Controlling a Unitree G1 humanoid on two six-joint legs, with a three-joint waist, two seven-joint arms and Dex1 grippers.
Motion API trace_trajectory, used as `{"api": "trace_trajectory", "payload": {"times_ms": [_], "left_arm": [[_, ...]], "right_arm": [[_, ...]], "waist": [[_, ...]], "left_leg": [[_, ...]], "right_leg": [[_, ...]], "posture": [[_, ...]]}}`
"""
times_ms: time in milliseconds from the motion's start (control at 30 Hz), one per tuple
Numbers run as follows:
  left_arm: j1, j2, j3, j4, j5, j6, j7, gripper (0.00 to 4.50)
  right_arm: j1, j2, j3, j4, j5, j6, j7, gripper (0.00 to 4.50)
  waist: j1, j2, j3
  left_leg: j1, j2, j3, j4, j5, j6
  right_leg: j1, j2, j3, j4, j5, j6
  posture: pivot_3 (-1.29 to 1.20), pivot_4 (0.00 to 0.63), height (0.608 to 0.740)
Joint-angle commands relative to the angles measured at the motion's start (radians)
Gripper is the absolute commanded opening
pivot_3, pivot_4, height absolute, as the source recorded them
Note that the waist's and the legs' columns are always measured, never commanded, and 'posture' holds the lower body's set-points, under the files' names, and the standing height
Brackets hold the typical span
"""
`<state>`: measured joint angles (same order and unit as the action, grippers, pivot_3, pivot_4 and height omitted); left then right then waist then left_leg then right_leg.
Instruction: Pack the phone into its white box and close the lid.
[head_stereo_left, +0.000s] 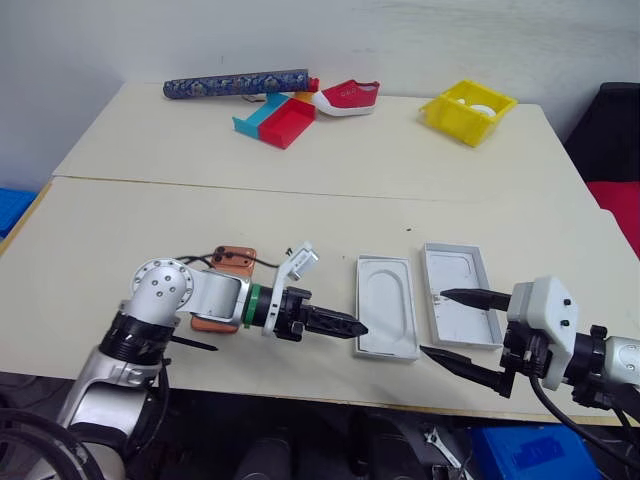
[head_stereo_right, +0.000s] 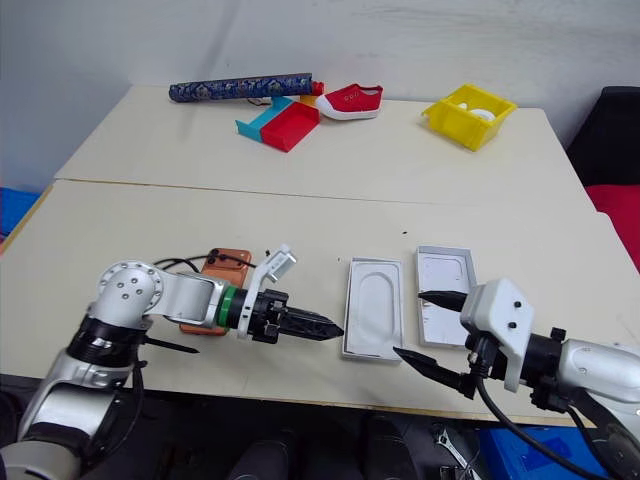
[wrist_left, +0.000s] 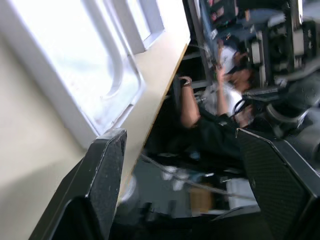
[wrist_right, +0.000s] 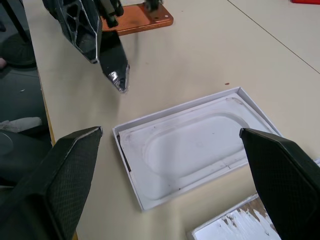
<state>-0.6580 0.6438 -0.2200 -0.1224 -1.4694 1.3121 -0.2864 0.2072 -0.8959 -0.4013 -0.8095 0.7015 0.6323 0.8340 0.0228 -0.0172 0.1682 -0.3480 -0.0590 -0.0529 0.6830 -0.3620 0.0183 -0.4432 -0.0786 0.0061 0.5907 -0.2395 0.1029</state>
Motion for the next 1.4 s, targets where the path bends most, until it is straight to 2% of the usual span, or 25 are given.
{"api": "trace_trajectory", "payload": {"times_ms": [33, 100, 200, 400, 567, 733, 933, 1200, 1400], "left_arm": [[0.039, 0.098, -0.039, -0.119, 0.392, -0.366, -0.376, 3.67], [0.060, 0.109, -0.041, -0.096, 0.509, -0.488, -0.471, 3.67], [0.079, 0.122, -0.029, -0.060, 0.652, -0.650, -0.605, 3.69], [0.115, 0.102, 0.000, -0.050, 0.819, -0.808, -0.691, 3.69], [0.150, 0.084, 0.026, -0.080, 0.862, -0.819, -0.697, 3.69], [0.169, 0.063, 0.042, -0.100, 0.893, -0.815, -0.690, 3.69], [0.163, 0.024, 0.056, -0.095, 0.906, -0.799, -0.679, 3.69], [0.152, -0.021, 0.034, -0.093, 0.918, -0.787, -0.703, 3.69], [0.143, -0.044, 0.023, -0.085, 0.932, -0.779, -0.726, 3.69]], "right_arm": [[-0.066, -0.029, 0.079, 0.016, -0.029, 0.016, -0.021, 4.50], [-0.115, -0.034, 0.138, 0.035, -0.046, 0.026, -0.028, 4.50], [-0.255, -0.013, 0.297, 0.107, -0.124, 0.054, -0.064, 3.94], [-0.505, 0.059, 0.584, 0.305, -0.325, 0.069, -0.108, 1.90], [-0.620, 0.121, 0.709, 0.456, -0.452, 0.020, -0.098, 0.09], [-0.689, 0.196, 0.756, 0.596, -0.533, -0.048, -0.089, 0.04], [-0.727, 0.274, 0.725, 0.651, -0.550, -0.074, -0.086, 0.04], [-0.662, 0.165, 0.672, 0.483, -0.525, 0.010, -0.015, 0.04], [-0.539, 0.071, 0.688, 0.371, -0.532, 0.078, 0.023, 0.04]], "waist": [[0.000, 0.001, 0.000], [0.001, 0.002, 0.001], [0.002, 0.002, 0.001], [0.001, 0.002, 0.001], [0.003, 0.002, 0.001], [0.000, 0.002, 0.001], [-0.002, 0.002, 0.001], [0.002, 0.003, 0.002], [0.001, 0.002, 0.002]], "left_leg": [[0.001, 0.000, 0.001, -0.001, 0.000, 0.000], [0.003, 0.001, 0.003, -0.002, 0.000, 0.000], [0.002, 0.002, 0.003, -0.002, 0.000, 0.001], [-0.004, 0.002, 0.002, -0.001, 0.000, 0.004], [-0.007, 0.002, 0.000, -0.001, -0.001, 0.006], [-0.007, 0.001, 0.002, -0.001, -0.002, 0.008], [-0.006, 0.002, 0.002, 0.000, -0.002, 0.007], [-0.007, 0.001, 0.002, 0.000, -0.002, 0.008], [-0.007, 0.002, 0.002, 0.000, -0.002, 0.008]], "right_leg": [[0.000, 0.000, 0.000, 0.000, 0.000, -0.001], [0.001, 0.000, 0.001, -0.001, 0.000, -0.002], [0.002, 0.000, 0.001, -0.003, 0.001, -0.003], [-0.002, -0.001, 0.000, -0.006, 0.003, -0.001], [-0.003, -0.001, -0.002, -0.006, 0.004, -0.001], [-0.003, -0.001, -0.003, -0.007, 0.004, 0.000], [-0.003, 0.000, -0.003, -0.005, 0.004, 0.000], [-0.003, 0.000, -0.004, -0.005, 0.004, 0.000], [-0.003, 0.000, -0.004, -0.006, 0.004, 0.000]], "posture": [[0.00, 0.150, 0.740], [0.00, 0.150, 0.740], [0.00, 0.150, 0.740], [0.00, 0.150, 0.740], [0.00, 0.150, 0.740], [0.00, 0.150, 0.740], [0.00, 0.150, 0.740], [0.00, 0.150, 0.740], [0.00, 0.150, 0.740]]}}
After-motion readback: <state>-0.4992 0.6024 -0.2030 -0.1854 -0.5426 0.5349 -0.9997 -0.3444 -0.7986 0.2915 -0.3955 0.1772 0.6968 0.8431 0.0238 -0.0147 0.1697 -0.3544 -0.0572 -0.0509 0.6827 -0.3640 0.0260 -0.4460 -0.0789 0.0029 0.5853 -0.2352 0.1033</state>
